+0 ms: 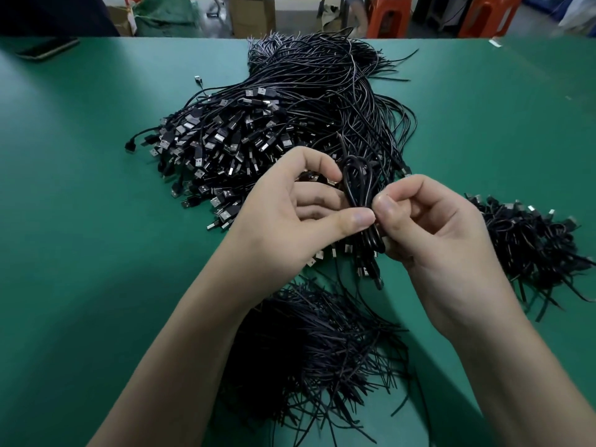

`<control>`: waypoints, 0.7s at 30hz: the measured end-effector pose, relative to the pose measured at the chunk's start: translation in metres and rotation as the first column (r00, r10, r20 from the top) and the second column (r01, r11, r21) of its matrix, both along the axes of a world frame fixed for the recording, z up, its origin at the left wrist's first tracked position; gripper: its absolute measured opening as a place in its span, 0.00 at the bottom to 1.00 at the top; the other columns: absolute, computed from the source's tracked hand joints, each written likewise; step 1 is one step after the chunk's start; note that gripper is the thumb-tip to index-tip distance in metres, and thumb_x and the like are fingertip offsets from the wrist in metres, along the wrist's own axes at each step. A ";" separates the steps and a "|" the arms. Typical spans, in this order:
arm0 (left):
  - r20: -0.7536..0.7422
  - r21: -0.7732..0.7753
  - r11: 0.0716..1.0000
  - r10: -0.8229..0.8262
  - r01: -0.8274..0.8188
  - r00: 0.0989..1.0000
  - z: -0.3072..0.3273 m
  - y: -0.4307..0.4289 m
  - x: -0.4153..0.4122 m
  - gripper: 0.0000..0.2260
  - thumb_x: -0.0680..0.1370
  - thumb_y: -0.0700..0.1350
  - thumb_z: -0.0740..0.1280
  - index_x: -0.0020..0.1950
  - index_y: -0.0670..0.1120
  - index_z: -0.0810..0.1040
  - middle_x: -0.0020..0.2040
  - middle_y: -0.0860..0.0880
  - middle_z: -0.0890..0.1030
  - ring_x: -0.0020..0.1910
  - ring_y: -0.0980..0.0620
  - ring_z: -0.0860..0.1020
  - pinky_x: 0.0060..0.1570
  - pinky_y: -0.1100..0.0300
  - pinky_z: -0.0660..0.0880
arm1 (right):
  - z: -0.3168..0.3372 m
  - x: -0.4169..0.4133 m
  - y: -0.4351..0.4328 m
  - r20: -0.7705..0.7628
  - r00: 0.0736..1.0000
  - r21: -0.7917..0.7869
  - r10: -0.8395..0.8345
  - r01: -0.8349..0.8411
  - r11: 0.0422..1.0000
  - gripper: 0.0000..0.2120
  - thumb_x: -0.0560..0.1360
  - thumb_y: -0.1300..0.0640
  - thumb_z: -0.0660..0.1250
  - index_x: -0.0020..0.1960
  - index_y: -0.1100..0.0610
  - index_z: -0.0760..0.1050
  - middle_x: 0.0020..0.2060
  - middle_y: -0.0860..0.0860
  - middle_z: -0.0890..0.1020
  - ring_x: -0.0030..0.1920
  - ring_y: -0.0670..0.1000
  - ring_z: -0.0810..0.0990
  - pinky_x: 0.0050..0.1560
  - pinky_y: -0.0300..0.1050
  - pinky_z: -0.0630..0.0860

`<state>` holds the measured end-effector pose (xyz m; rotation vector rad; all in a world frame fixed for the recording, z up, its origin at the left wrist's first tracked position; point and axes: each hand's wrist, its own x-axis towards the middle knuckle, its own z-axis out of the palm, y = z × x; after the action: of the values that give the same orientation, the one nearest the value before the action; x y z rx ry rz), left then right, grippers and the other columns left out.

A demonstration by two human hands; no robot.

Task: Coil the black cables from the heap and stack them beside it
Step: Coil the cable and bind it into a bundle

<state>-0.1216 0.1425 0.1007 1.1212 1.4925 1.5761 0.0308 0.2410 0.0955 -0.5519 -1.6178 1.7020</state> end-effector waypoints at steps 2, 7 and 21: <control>0.024 -0.031 0.999 -0.011 0.012 1.000 0.000 -0.001 -0.002 0.19 0.71 0.46 0.79 0.56 0.50 0.74 0.40 0.50 0.84 0.38 0.54 0.82 0.42 0.63 0.77 | 0.001 0.001 0.001 0.027 0.999 0.157 -0.041 0.037 0.987 0.05 0.75 0.54 0.73 0.41 0.48 0.81 0.30 0.50 0.71 0.33 0.47 0.67 0.34 0.36 0.68; 0.071 -0.045 0.999 0.016 -0.013 0.997 -0.004 0.002 0.001 0.28 0.70 0.44 0.80 0.66 0.52 0.73 0.45 0.47 0.87 0.44 0.51 0.85 0.48 0.59 0.81 | 0.003 0.002 0.003 0.065 0.987 0.392 -0.144 0.107 0.914 0.07 0.78 0.57 0.72 0.42 0.49 0.79 0.31 0.56 0.73 0.31 0.46 0.69 0.33 0.36 0.68; -0.457 0.148 0.988 0.111 -0.048 0.883 -0.008 0.005 0.019 0.08 0.81 0.40 0.71 0.55 0.52 0.85 0.39 0.52 0.84 0.37 0.51 0.82 0.36 0.59 0.78 | -0.001 -0.004 -0.003 -0.023 0.989 -0.412 -0.145 0.123 0.903 0.04 0.68 0.55 0.71 0.35 0.53 0.83 0.30 0.48 0.78 0.29 0.41 0.74 0.29 0.33 0.71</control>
<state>-0.1028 0.1479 0.0924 1.6211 1.7753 1.5478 0.0266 0.2381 0.0949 -0.7940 -1.1548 1.9419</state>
